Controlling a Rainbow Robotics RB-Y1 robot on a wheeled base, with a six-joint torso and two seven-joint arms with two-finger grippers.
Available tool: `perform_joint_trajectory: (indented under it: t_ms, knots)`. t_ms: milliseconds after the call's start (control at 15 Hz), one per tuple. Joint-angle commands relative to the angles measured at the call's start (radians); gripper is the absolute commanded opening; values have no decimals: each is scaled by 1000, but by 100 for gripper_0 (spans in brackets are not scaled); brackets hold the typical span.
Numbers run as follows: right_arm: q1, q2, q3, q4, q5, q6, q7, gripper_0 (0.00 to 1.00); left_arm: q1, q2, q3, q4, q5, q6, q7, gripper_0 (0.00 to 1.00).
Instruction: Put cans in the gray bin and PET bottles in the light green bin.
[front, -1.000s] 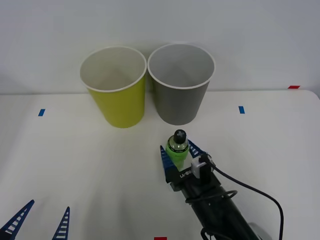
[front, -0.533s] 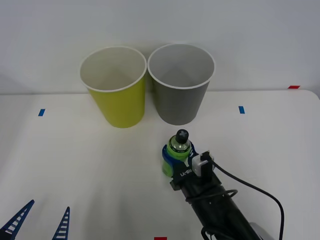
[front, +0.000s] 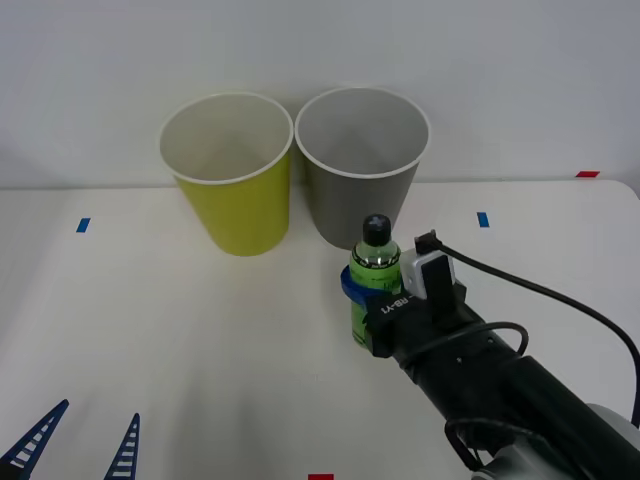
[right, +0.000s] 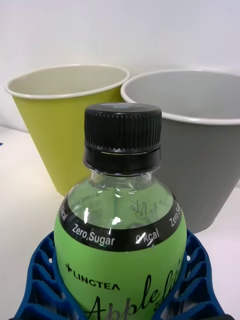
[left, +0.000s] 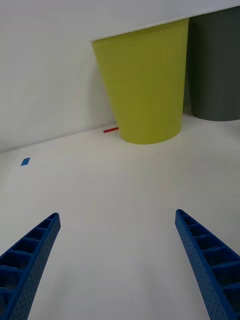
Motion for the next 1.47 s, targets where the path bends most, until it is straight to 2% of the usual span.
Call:
perform_joint_trajectory:
  t_ms: [67, 267, 333, 533, 667, 933, 1067, 1200, 1333, 1467]
  knots:
    - [-117, 9, -45, -69, -7, 179, 2, 0, 0, 0, 0, 0, 0, 0, 0, 79]
    - [-229, 27, -80, -130, -28, 386, -1, 0, 0, 0, 0, 0, 0, 0, 0, 79]
    - [-255, 29, -88, -137, -37, 415, -3, 0, 0, 0, 0, 0, 0, 0, 0, 79]
    - [-356, 29, -143, -135, -155, 452, 2, 0, 0, 0, 0, 0, 0, 0, 0, 79]
    - [-459, 37, -171, -137, -198, 541, -3, 0, 0, 0, 0, 0, 0, 0, 0, 79]
    - [-626, 47, -211, -135, -192, 722, -21, 0, 0, 0, 0, 0, 0, 0, 0, 79]
    - [-702, 61, -211, -77, -215, 742, -78, 0, 0, 0, 0, 0, 0, 0, 0, 79]
    - [-821, 118, -211, 69, -238, 728, -101, 0, 0, 0, 0, 0, 0, 0, 0, 79]
    - [-952, 164, -211, 210, -232, 683, -106, 0, 0, 0, 0, 0, 0, 0, 0, 79]
    - [-1010, 185, -211, 291, -226, 613, -113, 0, 0, 0, 0, 0, 0, 0, 0, 79]
